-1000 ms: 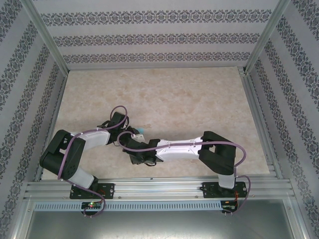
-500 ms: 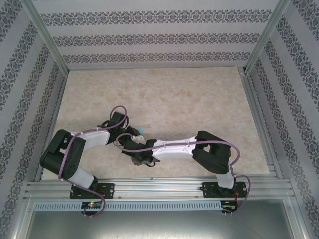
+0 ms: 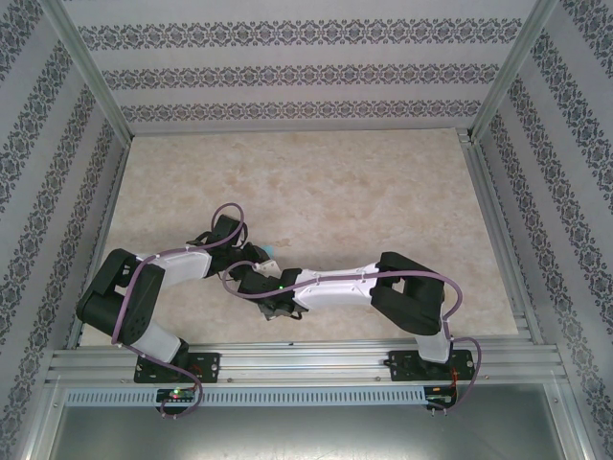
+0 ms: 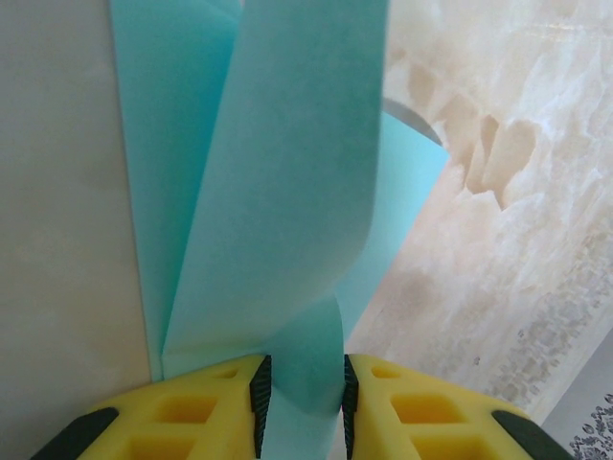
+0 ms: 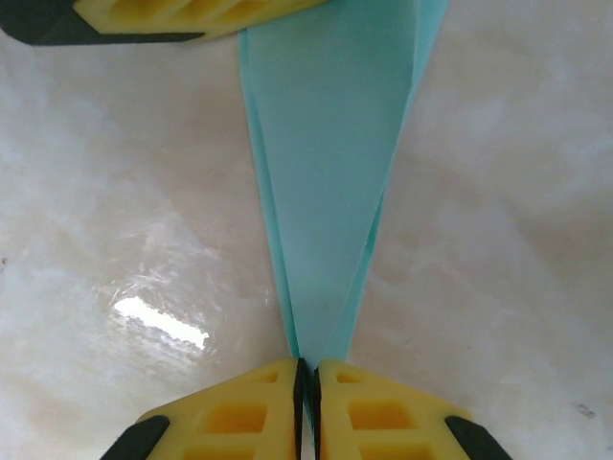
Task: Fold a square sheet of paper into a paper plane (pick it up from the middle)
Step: Fold the wing for the fifth time at the center of the table.
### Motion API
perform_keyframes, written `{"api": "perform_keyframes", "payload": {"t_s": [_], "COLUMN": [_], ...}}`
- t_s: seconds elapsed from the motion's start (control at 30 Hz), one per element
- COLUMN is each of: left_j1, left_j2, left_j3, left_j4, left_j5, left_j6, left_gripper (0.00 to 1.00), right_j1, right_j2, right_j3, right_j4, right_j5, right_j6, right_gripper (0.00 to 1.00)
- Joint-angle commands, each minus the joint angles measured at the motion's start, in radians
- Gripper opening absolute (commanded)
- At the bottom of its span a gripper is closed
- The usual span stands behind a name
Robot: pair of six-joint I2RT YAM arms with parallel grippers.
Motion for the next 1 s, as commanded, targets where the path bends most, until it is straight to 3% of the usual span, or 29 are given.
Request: {"api": "perform_keyframes", "payload": {"t_s": [0.0,0.27,0.37,0.47,0.53,0.63,0.73,0.77,0.97], "left_j1": [0.019,0.017,0.018,0.019,0.019,0.018,0.018,0.017,0.019], "left_j2": [0.04,0.044,0.047,0.05,0.052,0.058,0.062,0.063,0.06], "left_j3": [-0.012,-0.018,-0.02,-0.017,-0.016,-0.009,-0.004,-0.004,-0.001], "left_j4": [-0.089,-0.09,-0.089,-0.098,-0.105,-0.112,-0.121,-0.12,-0.134], "left_j5": [-0.038,-0.04,-0.04,-0.042,-0.046,-0.042,-0.044,-0.043,-0.041], "left_j6": [-0.018,-0.019,-0.018,-0.016,-0.015,-0.011,-0.008,-0.008,-0.002], "left_gripper": [0.31,0.31,0.31,0.3,0.3,0.3,0.3,0.3,0.29], "right_j1": [0.012,0.011,0.009,-0.014,-0.041,-0.108,-0.169,-0.183,-0.206], "right_j2": [-0.021,-0.035,-0.06,-0.143,-0.218,-0.315,-0.327,-0.309,-0.21], "right_j3": [-0.029,-0.093,-0.123,-0.158,-0.213,-0.36,-0.458,-0.462,-0.436], "right_j4": [-0.059,-0.001,0.035,0.081,0.176,0.455,0.703,0.748,0.805], "right_j5": [0.047,0.014,0.003,-0.027,-0.078,-0.238,-0.378,-0.415,-0.467], "right_j6": [-0.066,-0.113,-0.076,-0.039,-0.018,0.058,0.138,0.161,0.241], "right_gripper": [0.11,0.09,0.22,0.29,0.31,0.37,0.31,0.23,0.14]}}
